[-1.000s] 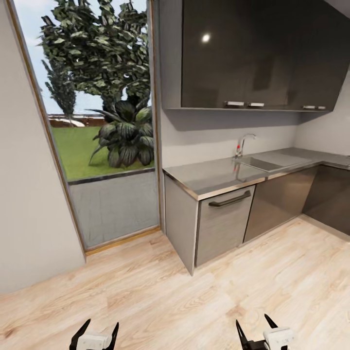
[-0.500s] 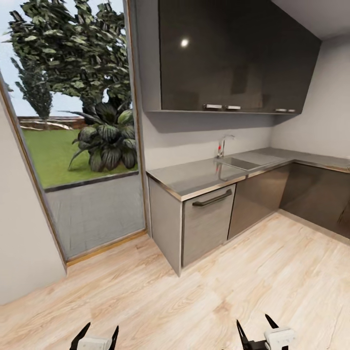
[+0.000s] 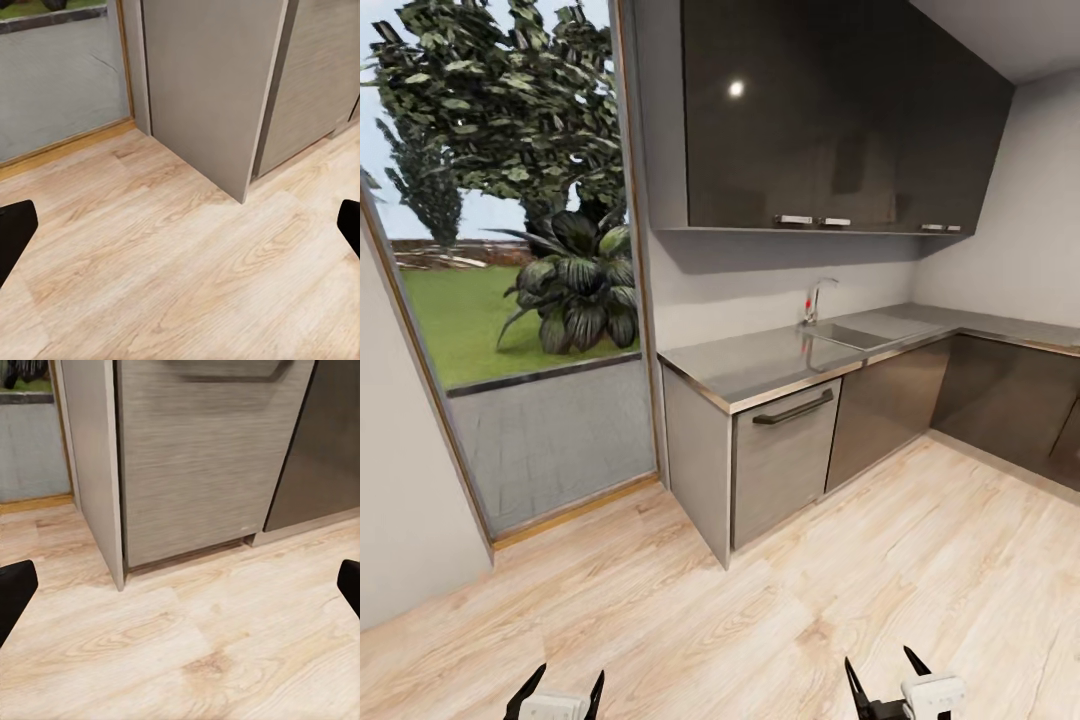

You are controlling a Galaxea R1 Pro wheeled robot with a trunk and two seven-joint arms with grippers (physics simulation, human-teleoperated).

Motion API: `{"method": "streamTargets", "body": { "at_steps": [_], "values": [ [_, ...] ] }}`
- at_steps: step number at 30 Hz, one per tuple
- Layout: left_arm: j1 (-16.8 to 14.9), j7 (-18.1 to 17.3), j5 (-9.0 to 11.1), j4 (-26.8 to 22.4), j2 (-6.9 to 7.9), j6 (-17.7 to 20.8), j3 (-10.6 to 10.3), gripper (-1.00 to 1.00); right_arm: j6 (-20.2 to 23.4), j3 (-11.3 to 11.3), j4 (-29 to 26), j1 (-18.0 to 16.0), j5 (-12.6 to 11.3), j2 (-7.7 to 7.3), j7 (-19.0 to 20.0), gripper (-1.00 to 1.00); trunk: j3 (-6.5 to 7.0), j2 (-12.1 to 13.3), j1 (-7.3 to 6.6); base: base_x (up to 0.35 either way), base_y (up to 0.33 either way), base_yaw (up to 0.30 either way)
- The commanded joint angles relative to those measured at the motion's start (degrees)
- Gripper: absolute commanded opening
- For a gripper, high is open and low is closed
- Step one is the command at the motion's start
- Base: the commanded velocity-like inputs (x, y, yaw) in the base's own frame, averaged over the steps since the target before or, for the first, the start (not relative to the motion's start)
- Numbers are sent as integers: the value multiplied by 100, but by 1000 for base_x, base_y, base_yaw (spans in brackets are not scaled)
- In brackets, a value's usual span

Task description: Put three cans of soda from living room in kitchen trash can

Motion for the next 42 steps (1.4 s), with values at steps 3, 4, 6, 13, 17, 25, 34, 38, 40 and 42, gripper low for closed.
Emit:
{"method": "streamTargets", "body": {
  "at_steps": [3, 4, 6, 13, 17, 25, 34, 38, 40, 42],
  "values": [
    [0, 3, -8, 4, 0, 3, 2, 100, -3, 21, 0, 0, 0, 5, -5, 100, 0, 0, 0, 0, 0, -3],
    [0, 3, -8, 4, 0, 4, 2, 100, -2, 21, 0, 0, -1, 4, -6, 100, 0, 0, 0, 0, 0, -30],
    [0, 3, -10, 4, 0, 6, 2, 100, 3, 21, 0, 0, -4, 3, -6, 100, 0, 0, 0, 0, 0, -78],
    [0, -1, -14, 8, 0, 7, 2, 100, 31, 14, 0, 0, -23, 5, -5, 100, 0, 0, 0, 0, 0, -178],
    [0, -4, -19, 12, 0, 5, 2, 100, 37, 11, 0, 0, -35, 5, -6, 100, 0, 0, 0, 0, 0, -228],
    [0, -23, -44, 155, 6, 2, -11, 100, 40, 9, 0, 0, -193, -1, -1, 100, 0, 0, 0, -31, 72, -240],
    [0, -38, -55, 238, 8, 5, -15, 100, 40, 4, 0, 0, -231, -3, 2, 100, 0, 0, 0, -112, 258, -246],
    [0, -39, -41, 246, 9, 1, -15, 100, 39, 4, 0, 0, -235, -3, 1, 100, 0, 0, 0, -125, 283, -249],
    [0, -40, -39, 247, 9, 1, -15, 100, 37, 2, 0, 0, -236, -3, -1, 100, 0, 0, 0, -126, 287, -247],
    [0, -40, -36, 249, 9, -1, -15, 100, 34, -5, 0, 0, -235, -3, -3, 100, 0, 0, 0, -127, 288, -210]
  ]
}}
